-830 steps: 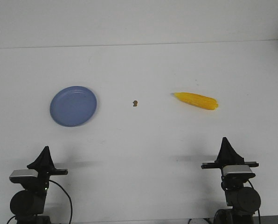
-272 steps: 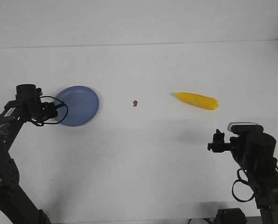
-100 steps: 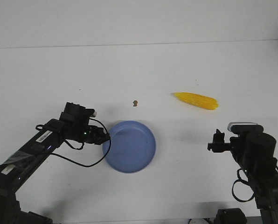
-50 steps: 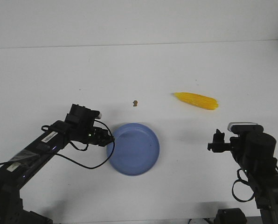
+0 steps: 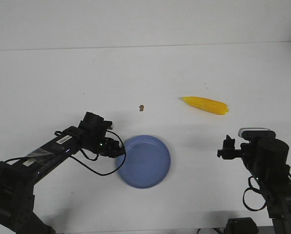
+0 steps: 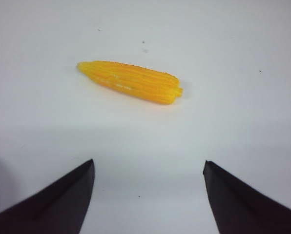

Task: Place corn on plate with both arms
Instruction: 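Drag the blue plate with the left gripper toward the table center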

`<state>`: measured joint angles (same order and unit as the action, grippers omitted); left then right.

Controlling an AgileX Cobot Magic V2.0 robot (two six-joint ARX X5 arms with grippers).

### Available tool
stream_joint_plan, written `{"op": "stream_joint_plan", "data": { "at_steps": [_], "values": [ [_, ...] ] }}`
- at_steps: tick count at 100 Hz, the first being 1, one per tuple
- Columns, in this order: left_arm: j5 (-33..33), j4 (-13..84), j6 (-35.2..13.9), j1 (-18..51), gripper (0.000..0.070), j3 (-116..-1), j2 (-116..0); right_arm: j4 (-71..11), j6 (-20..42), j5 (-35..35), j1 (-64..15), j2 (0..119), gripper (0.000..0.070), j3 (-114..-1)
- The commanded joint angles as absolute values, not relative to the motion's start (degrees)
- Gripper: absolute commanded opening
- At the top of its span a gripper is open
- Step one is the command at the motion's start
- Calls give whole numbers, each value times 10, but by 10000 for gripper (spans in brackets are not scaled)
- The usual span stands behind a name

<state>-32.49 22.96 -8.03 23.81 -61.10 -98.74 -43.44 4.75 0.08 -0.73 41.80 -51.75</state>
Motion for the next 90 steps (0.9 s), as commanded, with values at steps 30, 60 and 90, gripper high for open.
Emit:
{"op": "stream_joint_plan", "data": {
  "at_steps": [30,60,90],
  "values": [
    [-319,239,-70,243,127,-614,-1004,-431,52,0,-8,421,473,-526],
    [-319,240,-70,242,321,-614,-1004,-431,51,0,-8,421,473,-526],
    [-320,241,-70,238,551,-614,-998,-431,51,0,-8,421,473,-526]
  ]
}}
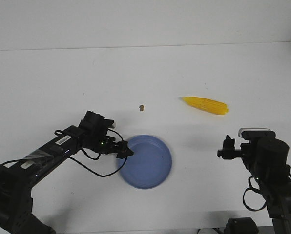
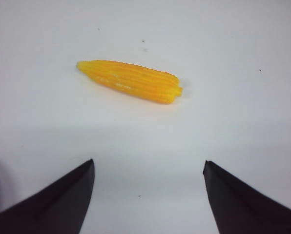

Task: Place corn on plate with both arms
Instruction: 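Drag the blue plate with the left gripper toward the table center, then release the plate and pull the left gripper back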

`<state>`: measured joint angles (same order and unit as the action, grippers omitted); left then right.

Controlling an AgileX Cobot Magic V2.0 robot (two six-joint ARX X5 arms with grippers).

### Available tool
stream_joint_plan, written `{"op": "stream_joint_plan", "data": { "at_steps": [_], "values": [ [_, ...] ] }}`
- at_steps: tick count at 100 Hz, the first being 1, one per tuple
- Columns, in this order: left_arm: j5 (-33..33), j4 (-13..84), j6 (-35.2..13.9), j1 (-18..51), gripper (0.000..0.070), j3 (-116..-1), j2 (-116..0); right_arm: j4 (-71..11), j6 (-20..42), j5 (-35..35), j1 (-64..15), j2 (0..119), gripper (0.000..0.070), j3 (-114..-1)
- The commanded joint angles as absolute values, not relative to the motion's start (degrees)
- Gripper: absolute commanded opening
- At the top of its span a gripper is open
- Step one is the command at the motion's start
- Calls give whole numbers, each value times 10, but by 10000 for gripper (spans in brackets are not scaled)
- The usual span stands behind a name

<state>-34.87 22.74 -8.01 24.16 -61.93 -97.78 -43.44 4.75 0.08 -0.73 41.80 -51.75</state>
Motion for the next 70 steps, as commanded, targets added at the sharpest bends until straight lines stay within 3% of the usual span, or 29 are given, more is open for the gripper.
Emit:
{"op": "stream_joint_plan", "data": {
  "at_steps": [1,39,70],
  "values": [
    [-320,241,-70,237,551,-614,-997,-431,51,0,-8,421,473,-526],
    [-309,243,-45,172,551,-615,-901,-431,52,0,-8,421,473,-526],
    [-119,296,38,121,551,-615,-758,-431,52,0,-8,421,473,-526]
  ]
}}
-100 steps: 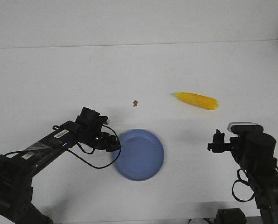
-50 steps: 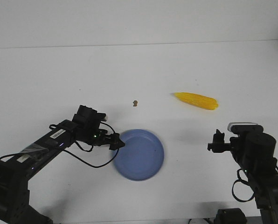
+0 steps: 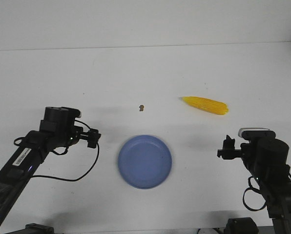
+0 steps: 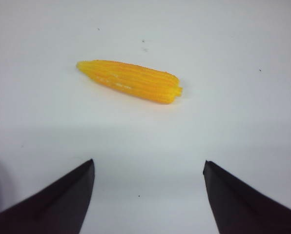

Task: Place corn on plate with both arms
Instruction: 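Release the plate and pull the left gripper back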

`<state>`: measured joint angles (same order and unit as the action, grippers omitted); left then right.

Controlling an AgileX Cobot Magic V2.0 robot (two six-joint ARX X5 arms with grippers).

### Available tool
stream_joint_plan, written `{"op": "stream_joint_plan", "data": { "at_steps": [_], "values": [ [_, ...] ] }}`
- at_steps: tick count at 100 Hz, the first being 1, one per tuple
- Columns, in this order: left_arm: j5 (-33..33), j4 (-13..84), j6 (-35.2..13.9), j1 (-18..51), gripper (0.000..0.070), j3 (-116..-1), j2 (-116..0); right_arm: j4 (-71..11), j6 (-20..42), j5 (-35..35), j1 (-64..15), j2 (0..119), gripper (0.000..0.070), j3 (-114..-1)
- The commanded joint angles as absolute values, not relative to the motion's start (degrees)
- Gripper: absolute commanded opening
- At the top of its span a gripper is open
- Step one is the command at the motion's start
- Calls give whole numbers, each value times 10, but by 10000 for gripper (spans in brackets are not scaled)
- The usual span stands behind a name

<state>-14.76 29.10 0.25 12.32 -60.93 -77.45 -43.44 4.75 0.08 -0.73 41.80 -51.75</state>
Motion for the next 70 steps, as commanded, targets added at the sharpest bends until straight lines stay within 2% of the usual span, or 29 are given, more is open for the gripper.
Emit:
{"op": "stream_joint_plan", "data": {
  "at_steps": [1,22,32,57,70],
  "values": [
    [-114,297,40,121,551,-615,-754,-431,52,0,-8,421,473,-526],
    [-13,328,104,114,551,-615,-668,-431,51,0,-8,421,473,-526],
    [29,336,111,112,551,-615,-641,-431,51,0,-8,421,473,-526],
    [32,350,94,105,551,-615,-622,-426,50,0,-8,421,473,-526],
    [32,350,93,105,550,-615,-622,-409,30,-4,-8,437,473,-527]
  ]
}}
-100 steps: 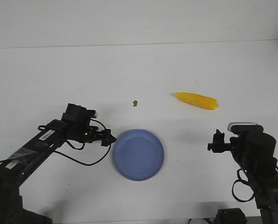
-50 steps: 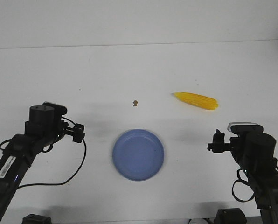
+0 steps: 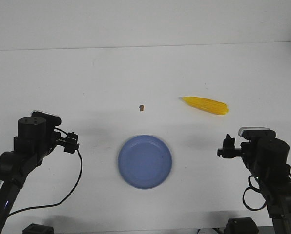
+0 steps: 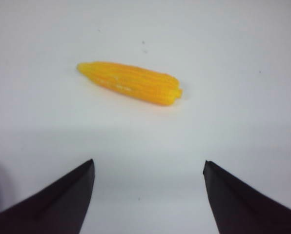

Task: Place corn on plate with both arms
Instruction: 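Release the plate and pull the left gripper back, then reach the right gripper to the yellow corn and grasp it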

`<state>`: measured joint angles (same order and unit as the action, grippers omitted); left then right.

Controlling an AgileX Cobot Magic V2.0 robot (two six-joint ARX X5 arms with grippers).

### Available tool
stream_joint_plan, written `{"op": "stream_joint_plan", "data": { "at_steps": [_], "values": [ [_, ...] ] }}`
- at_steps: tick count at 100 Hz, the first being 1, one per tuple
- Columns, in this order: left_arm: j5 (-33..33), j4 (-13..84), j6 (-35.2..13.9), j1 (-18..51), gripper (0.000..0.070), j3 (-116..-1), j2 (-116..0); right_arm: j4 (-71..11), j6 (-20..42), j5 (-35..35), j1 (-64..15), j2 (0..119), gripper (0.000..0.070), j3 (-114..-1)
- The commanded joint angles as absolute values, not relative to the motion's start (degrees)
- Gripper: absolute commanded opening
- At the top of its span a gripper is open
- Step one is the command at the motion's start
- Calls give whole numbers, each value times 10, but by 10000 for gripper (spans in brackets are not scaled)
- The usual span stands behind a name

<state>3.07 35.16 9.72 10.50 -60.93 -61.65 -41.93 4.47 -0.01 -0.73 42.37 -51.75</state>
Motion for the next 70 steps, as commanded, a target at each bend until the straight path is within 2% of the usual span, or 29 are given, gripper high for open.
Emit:
{"op": "stream_joint_plan", "data": {
  "at_steps": [1,33,62,70],
  "values": [
    [32,350,93,105,550,-615,-622,-408,29,-4,-8,441,473,-528],
    [32,350,81,105,550,-615,-622,-398,-51,-7,-7,628,473,-602],
    [32,346,79,105,550,-615,-622,-412,-165,-29,-7,856,473,-756],
    [32,344,79,105,550,-615,-622,-423,-179,-45,-7,909,473,-802]
  ]
}}
